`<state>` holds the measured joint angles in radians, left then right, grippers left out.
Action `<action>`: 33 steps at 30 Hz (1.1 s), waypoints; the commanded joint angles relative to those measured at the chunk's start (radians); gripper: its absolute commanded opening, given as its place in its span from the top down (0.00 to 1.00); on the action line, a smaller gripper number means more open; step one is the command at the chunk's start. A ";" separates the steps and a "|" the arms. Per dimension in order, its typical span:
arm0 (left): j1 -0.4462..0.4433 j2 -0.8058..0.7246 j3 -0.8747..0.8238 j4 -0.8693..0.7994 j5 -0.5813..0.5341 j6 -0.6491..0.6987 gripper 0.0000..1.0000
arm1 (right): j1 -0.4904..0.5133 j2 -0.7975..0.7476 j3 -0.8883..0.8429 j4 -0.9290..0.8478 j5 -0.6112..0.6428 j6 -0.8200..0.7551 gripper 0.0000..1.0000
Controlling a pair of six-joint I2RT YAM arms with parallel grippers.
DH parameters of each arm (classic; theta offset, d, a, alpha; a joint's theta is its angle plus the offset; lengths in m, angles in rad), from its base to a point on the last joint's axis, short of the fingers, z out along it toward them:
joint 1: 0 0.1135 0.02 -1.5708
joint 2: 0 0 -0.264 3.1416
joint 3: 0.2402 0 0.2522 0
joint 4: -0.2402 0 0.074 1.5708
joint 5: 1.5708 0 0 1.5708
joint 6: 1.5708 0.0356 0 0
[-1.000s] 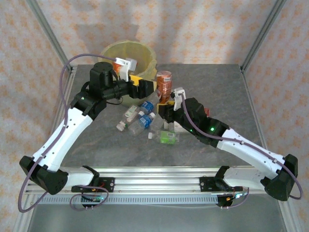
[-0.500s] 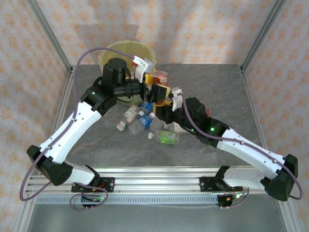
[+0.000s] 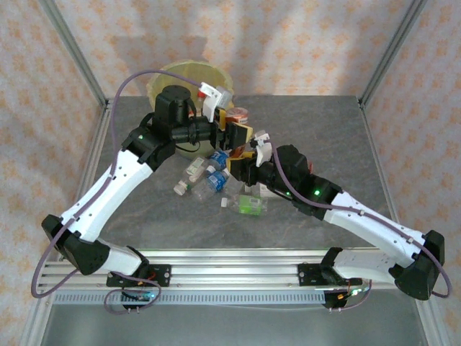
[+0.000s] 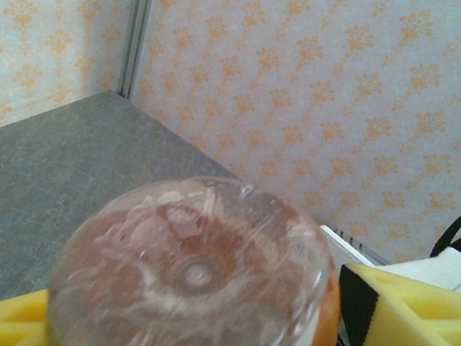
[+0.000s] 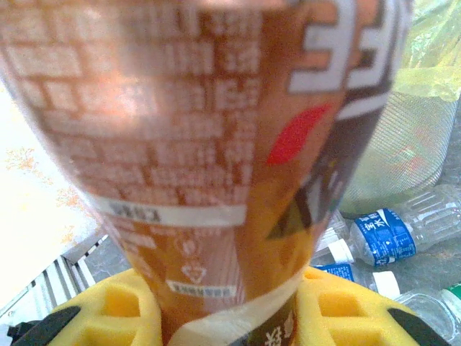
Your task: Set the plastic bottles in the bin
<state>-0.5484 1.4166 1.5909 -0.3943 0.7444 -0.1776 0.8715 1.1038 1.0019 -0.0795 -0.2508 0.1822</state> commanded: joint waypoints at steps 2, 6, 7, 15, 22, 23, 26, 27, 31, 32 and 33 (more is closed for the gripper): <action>-0.005 0.014 0.044 -0.008 -0.026 -0.017 0.17 | 0.000 -0.018 0.003 0.034 -0.029 -0.021 0.77; -0.005 0.013 0.046 -0.003 -0.034 -0.023 0.29 | -0.001 -0.018 0.002 0.030 -0.022 -0.020 0.76; -0.005 0.012 0.046 -0.003 -0.039 -0.023 0.33 | 0.000 -0.018 0.002 0.028 -0.020 -0.020 0.76; -0.004 -0.011 0.027 0.013 -0.093 -0.016 0.57 | 0.000 -0.019 0.009 0.002 0.018 -0.012 0.64; -0.005 -0.042 0.019 0.007 -0.197 0.028 0.62 | 0.000 -0.030 0.018 -0.059 0.086 0.006 0.15; -0.005 -0.046 0.018 0.006 -0.218 0.039 0.62 | 0.000 -0.035 0.018 -0.074 0.100 0.009 0.10; -0.003 -0.058 0.019 0.002 -0.325 0.069 0.64 | 0.000 -0.058 0.021 -0.123 0.177 0.036 0.01; -0.004 -0.059 0.023 0.000 -0.371 0.080 0.64 | -0.001 -0.066 0.023 -0.144 0.211 0.045 0.01; -0.001 -0.046 0.056 0.010 -0.511 0.134 0.64 | 0.000 -0.083 0.063 -0.277 0.396 0.095 0.01; 0.003 -0.042 0.066 0.019 -0.536 0.150 0.64 | 0.000 -0.087 0.071 -0.309 0.441 0.105 0.01; 0.008 -0.037 0.074 0.029 -0.556 0.160 0.64 | -0.001 -0.090 0.075 -0.328 0.476 0.115 0.01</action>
<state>-0.5526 1.3853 1.6146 -0.4004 0.3260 -0.0872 0.8715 1.0386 1.0298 -0.2935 0.0372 0.2470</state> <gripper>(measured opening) 0.531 0.991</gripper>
